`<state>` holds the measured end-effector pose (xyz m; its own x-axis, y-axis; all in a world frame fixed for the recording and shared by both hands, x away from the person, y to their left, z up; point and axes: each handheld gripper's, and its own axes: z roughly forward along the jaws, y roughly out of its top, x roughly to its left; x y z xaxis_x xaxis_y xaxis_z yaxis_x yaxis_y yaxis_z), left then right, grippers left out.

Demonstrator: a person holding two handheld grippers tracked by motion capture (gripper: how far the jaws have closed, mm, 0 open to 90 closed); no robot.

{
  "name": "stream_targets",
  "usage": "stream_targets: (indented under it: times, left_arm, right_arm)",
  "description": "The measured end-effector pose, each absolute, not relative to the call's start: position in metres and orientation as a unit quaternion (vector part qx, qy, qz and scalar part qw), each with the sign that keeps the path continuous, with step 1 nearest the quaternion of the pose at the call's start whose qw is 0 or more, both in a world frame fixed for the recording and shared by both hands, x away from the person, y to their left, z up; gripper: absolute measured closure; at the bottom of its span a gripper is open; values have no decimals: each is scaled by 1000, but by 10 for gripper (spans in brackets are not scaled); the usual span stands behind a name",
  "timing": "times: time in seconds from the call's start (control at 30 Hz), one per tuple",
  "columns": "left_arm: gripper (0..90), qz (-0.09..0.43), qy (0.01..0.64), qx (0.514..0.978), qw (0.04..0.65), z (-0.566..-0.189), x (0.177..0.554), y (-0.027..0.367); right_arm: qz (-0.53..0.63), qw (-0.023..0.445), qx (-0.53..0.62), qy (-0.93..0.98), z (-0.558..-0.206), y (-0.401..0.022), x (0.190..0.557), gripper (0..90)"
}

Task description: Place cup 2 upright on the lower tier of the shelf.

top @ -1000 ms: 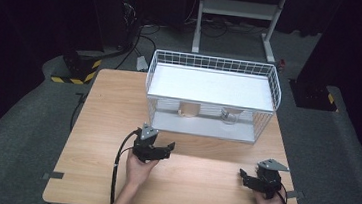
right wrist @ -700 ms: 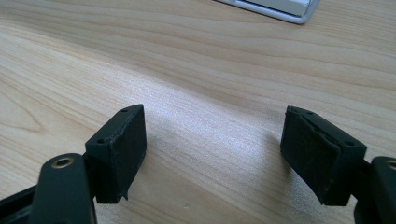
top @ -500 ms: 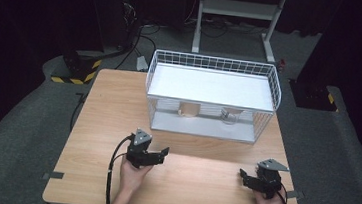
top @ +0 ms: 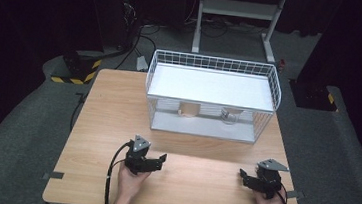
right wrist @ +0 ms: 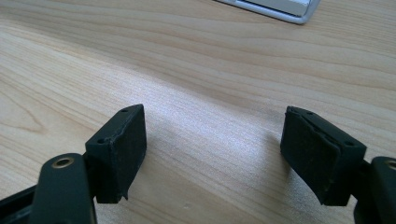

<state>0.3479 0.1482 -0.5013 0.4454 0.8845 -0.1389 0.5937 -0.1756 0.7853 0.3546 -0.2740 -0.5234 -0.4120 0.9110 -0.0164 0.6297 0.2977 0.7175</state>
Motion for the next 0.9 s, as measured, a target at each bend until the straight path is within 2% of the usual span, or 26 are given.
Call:
stream_targets:
  times: [0.9]
  left_arm:
    - [208, 211, 525, 746, 350, -521, 351, 159]
  right_arm:
    - [323, 217, 498, 775, -523, -274, 355, 228]
